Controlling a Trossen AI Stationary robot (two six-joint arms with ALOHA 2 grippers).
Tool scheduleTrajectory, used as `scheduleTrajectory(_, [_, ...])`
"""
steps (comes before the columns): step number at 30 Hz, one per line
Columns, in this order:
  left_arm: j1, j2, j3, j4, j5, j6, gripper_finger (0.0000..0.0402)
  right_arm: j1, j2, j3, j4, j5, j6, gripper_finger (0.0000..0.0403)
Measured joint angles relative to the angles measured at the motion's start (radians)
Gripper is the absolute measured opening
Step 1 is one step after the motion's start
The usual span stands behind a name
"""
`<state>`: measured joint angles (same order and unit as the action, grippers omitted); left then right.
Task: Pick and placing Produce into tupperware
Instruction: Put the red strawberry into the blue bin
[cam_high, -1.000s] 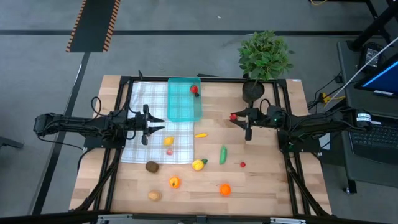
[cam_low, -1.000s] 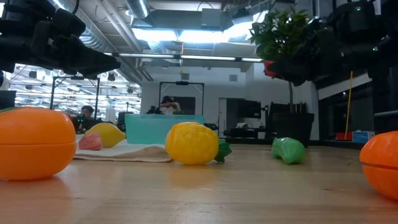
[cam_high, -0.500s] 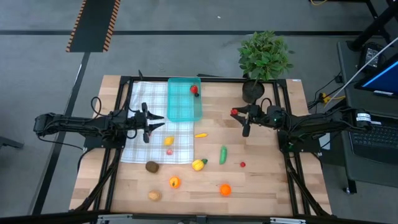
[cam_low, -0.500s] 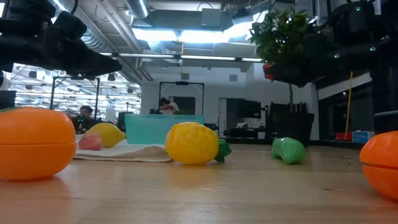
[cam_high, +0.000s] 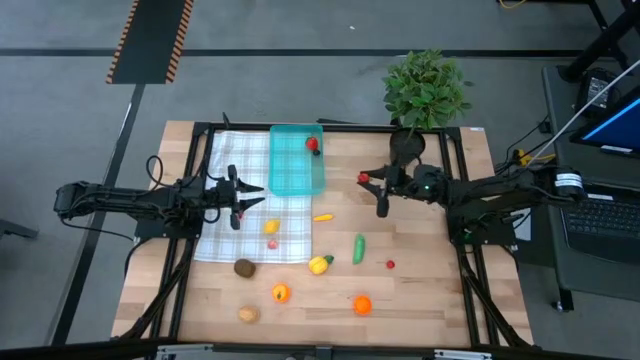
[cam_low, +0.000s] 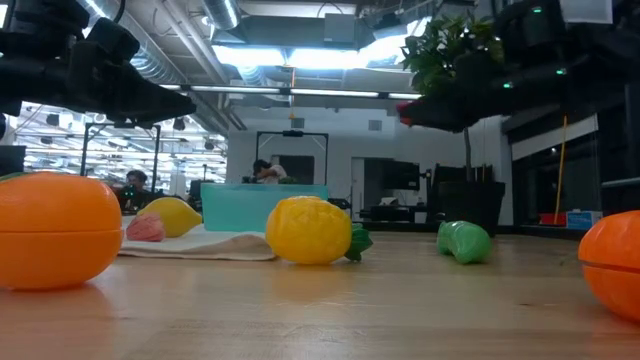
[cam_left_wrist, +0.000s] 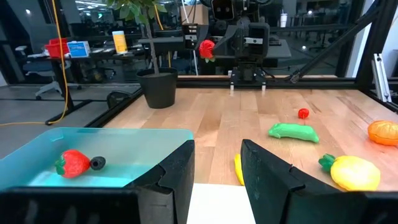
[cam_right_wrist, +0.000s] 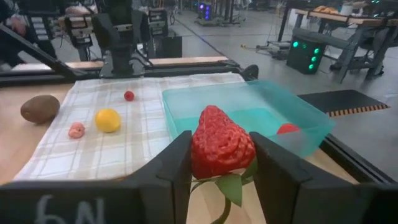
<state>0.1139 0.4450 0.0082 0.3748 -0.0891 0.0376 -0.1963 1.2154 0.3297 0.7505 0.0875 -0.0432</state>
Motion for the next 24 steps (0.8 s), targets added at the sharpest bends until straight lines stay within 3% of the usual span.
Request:
scheduleTrajectory(13, [0.0,0.0,0.0,0.0,0.0,0.001,0.0124,-0.035,0.26,0.243,0.001,-0.002,-0.015,0.0139])
scheduleTrajectory(20, [0.0,0.0,0.0,-0.001,0.0,0.001,0.0124,-0.041,0.328,0.31,-0.005,-0.004,-0.022,0.0139])
scheduleTrajectory(24, [0.0,0.0,0.0,-0.008,0.0,0.001,0.0124,-0.055,0.348,0.348,-0.055,-0.058,-0.017,0.0139])
